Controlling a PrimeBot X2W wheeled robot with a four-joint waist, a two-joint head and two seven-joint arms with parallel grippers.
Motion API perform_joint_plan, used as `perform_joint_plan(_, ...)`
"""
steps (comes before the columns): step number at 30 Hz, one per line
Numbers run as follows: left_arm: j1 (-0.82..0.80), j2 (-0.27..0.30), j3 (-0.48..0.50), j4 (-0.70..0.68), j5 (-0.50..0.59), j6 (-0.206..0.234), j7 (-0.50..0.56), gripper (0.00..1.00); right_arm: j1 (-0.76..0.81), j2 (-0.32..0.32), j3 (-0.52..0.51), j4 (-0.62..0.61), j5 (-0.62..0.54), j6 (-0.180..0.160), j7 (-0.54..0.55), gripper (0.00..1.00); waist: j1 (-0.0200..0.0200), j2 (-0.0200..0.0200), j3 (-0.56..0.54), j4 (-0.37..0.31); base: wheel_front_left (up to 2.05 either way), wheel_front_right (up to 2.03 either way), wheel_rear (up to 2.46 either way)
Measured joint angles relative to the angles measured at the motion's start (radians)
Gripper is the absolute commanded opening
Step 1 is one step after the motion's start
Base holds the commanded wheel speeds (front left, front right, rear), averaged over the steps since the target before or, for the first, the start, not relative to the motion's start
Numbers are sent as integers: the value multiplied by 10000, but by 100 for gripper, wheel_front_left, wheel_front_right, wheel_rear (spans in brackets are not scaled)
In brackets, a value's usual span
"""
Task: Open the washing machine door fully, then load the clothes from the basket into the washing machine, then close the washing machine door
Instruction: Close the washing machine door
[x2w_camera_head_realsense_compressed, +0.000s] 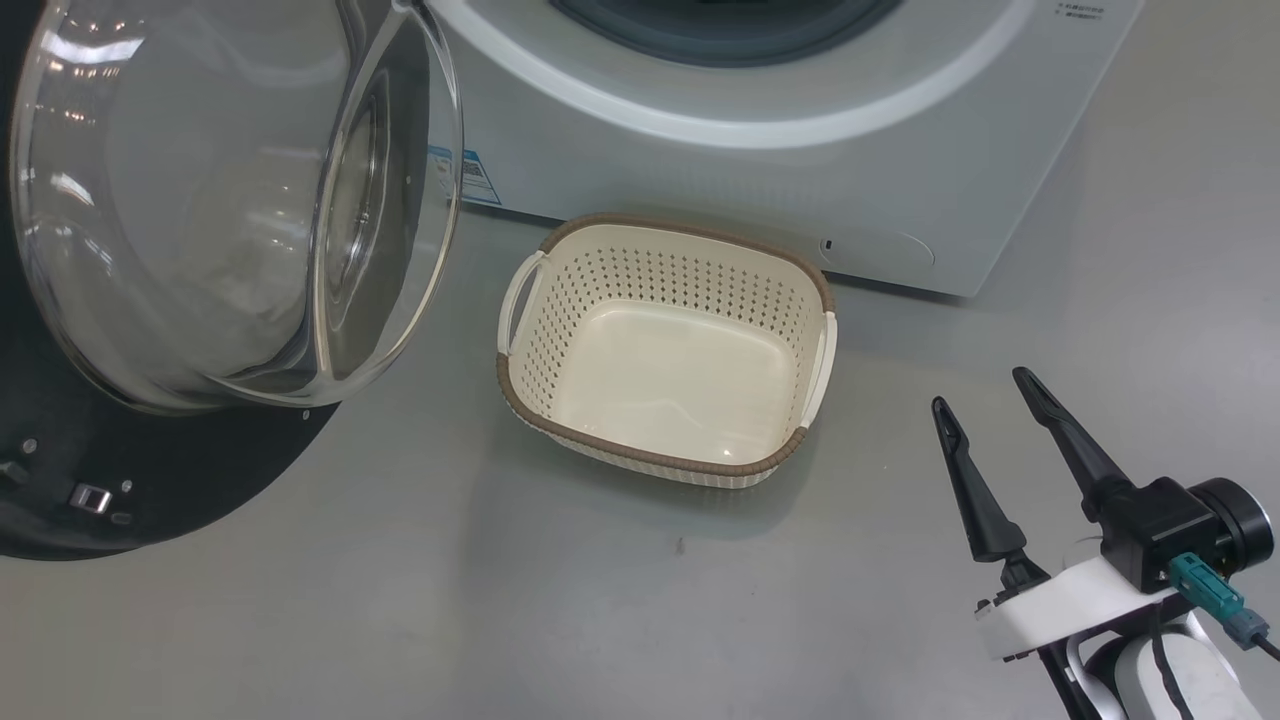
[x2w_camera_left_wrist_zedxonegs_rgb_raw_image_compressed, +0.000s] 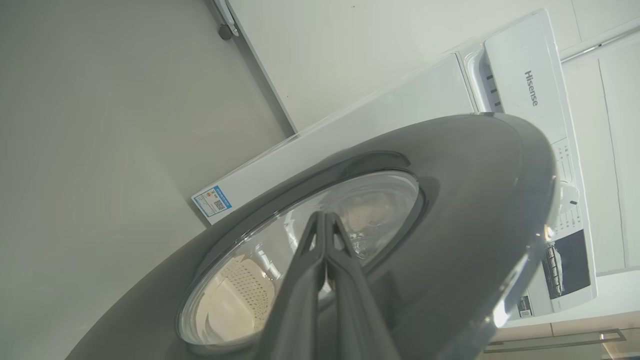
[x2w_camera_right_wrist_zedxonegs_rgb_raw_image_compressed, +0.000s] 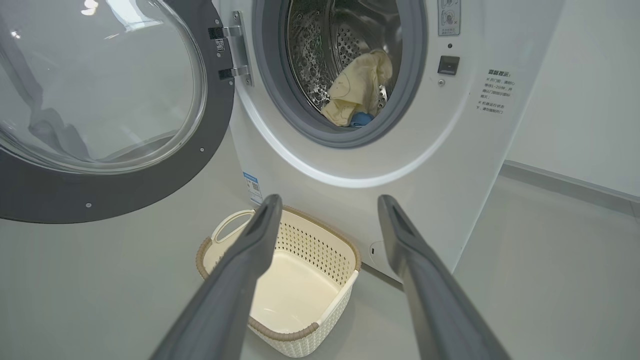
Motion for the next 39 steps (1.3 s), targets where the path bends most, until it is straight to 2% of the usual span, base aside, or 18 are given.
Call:
perform_joint_plan(16,1291,-46,148,-1653,-794,-307,1335,0,11,326,52,157,63,-176,-437,100,0,0,-355,-580,0,0,0)
perform_joint_plan(21,1648,-255,293,-2240,-1078,-351,1442,0,7,458,142,295,67,-176,-539,100,0,0,-484,-834,0,0,0)
perform_joint_plan(39,2428,-1003,-88,-3856,-1664,-355,1950,0,-37,947,472,734,94,-159,-821,100,0,0,-957,-2185,0,0,0)
